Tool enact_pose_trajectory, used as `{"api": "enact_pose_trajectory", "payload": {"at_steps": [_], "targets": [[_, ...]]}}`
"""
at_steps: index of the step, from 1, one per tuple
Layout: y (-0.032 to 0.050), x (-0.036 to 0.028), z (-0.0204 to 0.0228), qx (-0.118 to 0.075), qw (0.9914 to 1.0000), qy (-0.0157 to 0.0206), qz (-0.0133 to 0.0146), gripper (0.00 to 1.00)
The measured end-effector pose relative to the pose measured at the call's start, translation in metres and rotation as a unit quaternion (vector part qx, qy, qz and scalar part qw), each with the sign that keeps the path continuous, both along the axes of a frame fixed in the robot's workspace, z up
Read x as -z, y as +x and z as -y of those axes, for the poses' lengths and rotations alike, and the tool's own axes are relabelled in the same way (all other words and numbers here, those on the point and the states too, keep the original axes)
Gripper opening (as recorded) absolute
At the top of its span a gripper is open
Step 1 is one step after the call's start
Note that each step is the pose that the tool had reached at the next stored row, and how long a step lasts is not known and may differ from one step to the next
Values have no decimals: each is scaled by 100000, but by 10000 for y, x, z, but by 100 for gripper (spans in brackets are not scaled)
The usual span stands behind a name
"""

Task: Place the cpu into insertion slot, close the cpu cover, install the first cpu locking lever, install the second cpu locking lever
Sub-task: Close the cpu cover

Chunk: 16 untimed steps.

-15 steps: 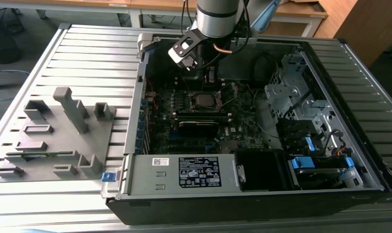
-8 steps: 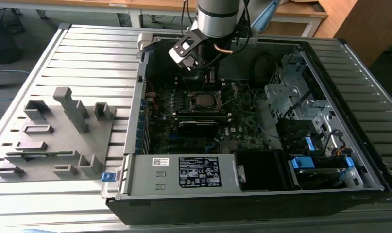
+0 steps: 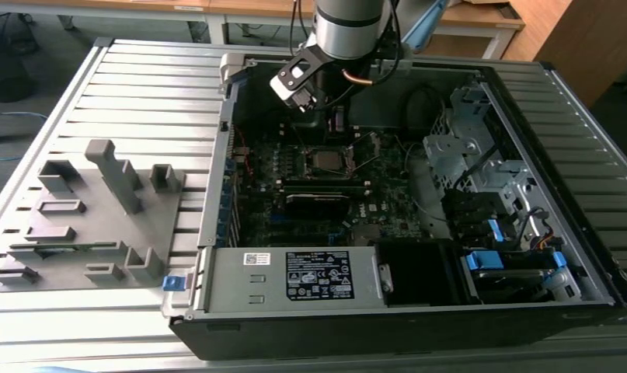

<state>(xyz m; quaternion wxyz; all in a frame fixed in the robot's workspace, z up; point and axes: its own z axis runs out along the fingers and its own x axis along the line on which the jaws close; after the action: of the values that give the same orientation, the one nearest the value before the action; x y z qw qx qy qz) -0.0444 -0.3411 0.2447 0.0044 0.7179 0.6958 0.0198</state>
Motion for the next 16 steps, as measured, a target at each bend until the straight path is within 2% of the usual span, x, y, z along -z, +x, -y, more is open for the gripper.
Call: {"api": "enact_pose_trajectory", "payload": {"at_steps": [10,16], "targets": [[0,-13,0,0,100000,-7,-2,11],[0,-87,0,-1,100000,3,-32,11]]}}
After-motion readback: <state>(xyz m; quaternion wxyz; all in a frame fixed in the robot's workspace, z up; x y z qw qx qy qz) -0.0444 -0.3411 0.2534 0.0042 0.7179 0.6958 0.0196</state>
